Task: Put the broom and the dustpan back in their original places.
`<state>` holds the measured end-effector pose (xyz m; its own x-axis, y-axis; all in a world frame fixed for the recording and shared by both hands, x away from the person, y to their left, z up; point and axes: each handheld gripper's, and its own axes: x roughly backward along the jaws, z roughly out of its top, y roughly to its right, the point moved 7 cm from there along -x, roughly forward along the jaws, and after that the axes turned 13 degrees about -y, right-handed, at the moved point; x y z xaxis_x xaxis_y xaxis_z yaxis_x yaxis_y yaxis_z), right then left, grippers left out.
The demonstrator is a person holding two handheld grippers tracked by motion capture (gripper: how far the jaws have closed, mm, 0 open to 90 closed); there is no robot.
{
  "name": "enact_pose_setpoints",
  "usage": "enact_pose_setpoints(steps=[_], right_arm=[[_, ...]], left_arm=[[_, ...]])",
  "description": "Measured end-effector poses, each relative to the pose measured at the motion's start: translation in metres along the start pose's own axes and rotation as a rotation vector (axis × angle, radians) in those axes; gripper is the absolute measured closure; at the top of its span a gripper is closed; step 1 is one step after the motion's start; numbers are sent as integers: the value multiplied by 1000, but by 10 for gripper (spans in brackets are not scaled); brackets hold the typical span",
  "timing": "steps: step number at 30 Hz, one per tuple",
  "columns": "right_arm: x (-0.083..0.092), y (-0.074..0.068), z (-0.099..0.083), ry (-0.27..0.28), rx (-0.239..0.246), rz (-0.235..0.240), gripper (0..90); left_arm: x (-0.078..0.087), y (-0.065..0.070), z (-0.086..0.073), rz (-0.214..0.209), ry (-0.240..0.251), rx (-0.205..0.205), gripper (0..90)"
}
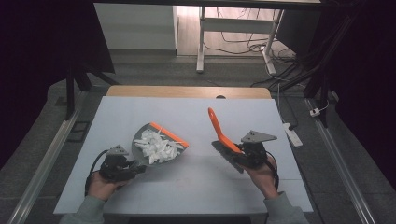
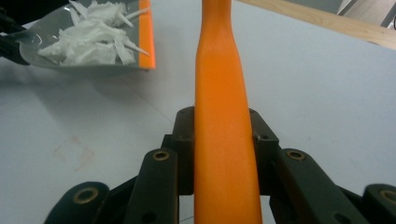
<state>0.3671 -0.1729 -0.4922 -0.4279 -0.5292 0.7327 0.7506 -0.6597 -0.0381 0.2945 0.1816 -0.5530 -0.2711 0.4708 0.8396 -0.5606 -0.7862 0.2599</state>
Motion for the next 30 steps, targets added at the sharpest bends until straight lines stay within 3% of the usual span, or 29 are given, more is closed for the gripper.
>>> enact_pose_setpoints(steps=[10, 16, 23, 26, 30], right_arm=[[18, 3, -24, -6, -27, 10, 710], [20, 3, -33, -17, -41, 23, 711], [19, 2, -39, -34, -59, 38, 710], [19, 2, -44, -44, -70, 38, 710], [21, 3, -49, -47, -85, 43, 711]], left_arm=[[6, -1, -11, 38, 36, 71, 615], [7, -1, -19, 57, 49, 117, 615], [9, -4, -25, 91, 76, 205, 615], [8, -9, -28, 126, 99, 256, 616], [6, -12, -33, 135, 105, 306, 615]])
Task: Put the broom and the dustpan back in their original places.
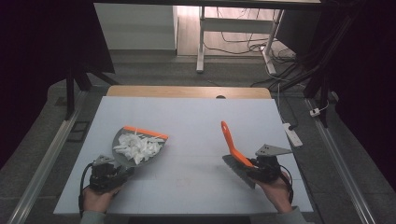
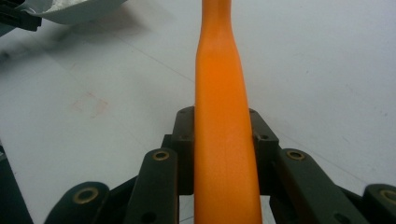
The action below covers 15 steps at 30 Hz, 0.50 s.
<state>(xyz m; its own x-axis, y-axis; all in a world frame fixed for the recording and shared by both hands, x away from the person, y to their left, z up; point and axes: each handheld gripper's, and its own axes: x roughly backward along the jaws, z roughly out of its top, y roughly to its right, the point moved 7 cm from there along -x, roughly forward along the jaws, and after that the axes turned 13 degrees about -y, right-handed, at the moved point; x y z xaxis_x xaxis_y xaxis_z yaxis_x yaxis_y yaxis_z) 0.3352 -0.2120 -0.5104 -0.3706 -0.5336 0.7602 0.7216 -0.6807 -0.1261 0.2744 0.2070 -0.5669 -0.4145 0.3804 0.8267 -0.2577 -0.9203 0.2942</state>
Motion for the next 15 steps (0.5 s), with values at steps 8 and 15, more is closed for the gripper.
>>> enact_pose_setpoints(steps=[8, 15], right_arm=[[-1, 4, -6, -9, -21, 6, 710], [-6, 3, -7, -23, -18, 15, 710]], left_arm=[[-5, -10, 6, 25, 32, 84, 615], [-10, -15, 6, 29, 22, 113, 615]])
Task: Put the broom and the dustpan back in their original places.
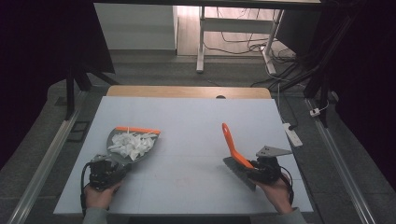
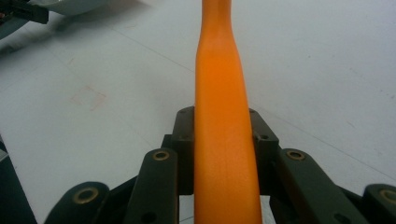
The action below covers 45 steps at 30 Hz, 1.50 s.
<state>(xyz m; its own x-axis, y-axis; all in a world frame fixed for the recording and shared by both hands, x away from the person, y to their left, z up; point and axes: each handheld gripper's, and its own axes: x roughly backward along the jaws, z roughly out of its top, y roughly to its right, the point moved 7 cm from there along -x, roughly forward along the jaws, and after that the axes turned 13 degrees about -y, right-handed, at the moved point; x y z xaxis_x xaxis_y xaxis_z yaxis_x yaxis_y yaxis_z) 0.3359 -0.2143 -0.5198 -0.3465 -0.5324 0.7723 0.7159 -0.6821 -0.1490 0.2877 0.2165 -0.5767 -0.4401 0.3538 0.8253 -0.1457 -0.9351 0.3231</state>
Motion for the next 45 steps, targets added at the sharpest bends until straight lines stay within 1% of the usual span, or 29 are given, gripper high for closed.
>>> enact_pose_setpoints(steps=[4, 6, 12, 15, 17, 20, 23, 29, 30, 31, 32, 34, 39, 41, 44, 45], right_arm=[[-5, -1, -1, -13, -2, 13, 710], [-8, -1, -1, -25, -6, 22, 711], [-18, 5, -4, -58, -24, 24, 711], [-21, 12, -4, -72, -32, 1, 710], [-22, 18, -4, -77, -47, 0, 708], [-23, 25, -4, -88, -50, -14, 697], [-25, 34, -6, -106, -63, -23, 659], [-31, 47, -10, -143, -92, -4, 578], [-31, 49, -10, -147, -96, -10, 552], [-32, 51, -11, -150, -99, -25, 528], [-33, 52, -11, -159, -101, -34, 516], [-33, 54, -11, -161, -107, -30, 505], [-35, 57, -13, -179, -121, -63, 441], [-35, 59, -13, -188, -124, -89, 423], [-35, 60, -14, -200, -151, -108, 398], [-35, 61, -14, -205, -145, -136, 396]], left_arm=[[-3, -3, 1, 8, -2, 9, 615], [-5, -4, 3, 11, -1, 20, 615], [-9, -7, 5, 18, -5, 30, 615], [-11, -8, 6, 19, -10, 35, 615], [-12, -10, 6, 20, -13, 40, 615], [-13, -11, 6, 18, -20, 43, 615], [-15, -11, 6, 20, -27, 41, 614], [-17, -12, 6, 25, -38, 40, 613], [-17, -12, 6, 26, -38, 40, 613], [-17, -12, 6, 27, -37, 40, 613], [-17, -12, 6, 30, -38, 38, 612], [-17, -11, 6, 31, -39, 38, 612], [-17, -11, 6, 23, -34, 36, 606], [-16, -11, 7, 26, -31, 34, 592], [-16, -11, 7, 33, -30, 30, 547], [-17, -11, 7, 31, -37, 26, 534]])
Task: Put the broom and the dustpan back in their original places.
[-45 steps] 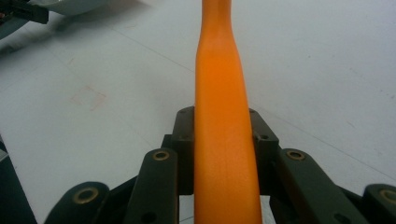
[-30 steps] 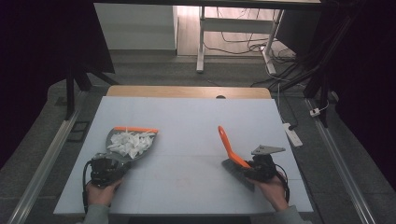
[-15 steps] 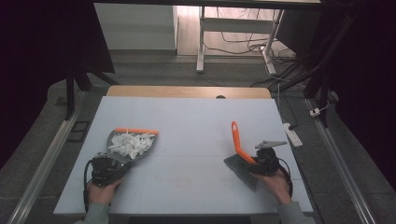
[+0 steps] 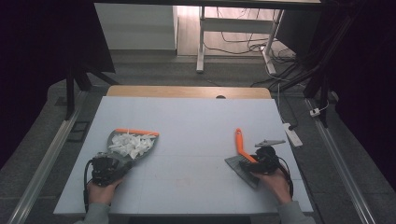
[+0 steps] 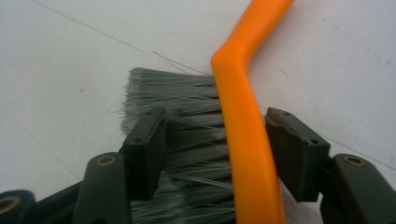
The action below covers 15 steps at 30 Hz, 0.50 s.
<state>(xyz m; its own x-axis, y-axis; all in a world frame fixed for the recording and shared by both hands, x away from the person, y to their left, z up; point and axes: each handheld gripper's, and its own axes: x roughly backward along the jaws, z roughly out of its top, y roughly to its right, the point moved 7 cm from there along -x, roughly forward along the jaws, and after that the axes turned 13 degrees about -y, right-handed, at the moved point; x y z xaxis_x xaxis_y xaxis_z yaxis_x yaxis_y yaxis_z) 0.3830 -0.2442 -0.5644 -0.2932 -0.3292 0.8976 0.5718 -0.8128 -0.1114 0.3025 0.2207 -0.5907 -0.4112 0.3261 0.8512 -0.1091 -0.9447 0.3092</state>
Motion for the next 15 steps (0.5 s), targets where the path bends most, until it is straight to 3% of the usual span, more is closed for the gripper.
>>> enact_pose_setpoints(steps=[5, 8, 10, 12, 15], right_arm=[[4, 0, 0, 13, 13, -34, 395], [12, -3, 1, 51, 36, -57, 397], [17, -7, 1, 79, 66, -46, 399], [21, -12, 0, 89, 87, -30, 402], [23, -17, -1, 107, 133, -4, 410]], left_arm=[[2, 0, 1, 24, 5, -16, 394], [10, 0, 0, 37, 19, -34, 328], [17, 2, 0, 51, 35, -61, 323], [25, 6, 0, 38, 55, -87, 321], [32, 14, -1, -22, 62, -151, 329]])
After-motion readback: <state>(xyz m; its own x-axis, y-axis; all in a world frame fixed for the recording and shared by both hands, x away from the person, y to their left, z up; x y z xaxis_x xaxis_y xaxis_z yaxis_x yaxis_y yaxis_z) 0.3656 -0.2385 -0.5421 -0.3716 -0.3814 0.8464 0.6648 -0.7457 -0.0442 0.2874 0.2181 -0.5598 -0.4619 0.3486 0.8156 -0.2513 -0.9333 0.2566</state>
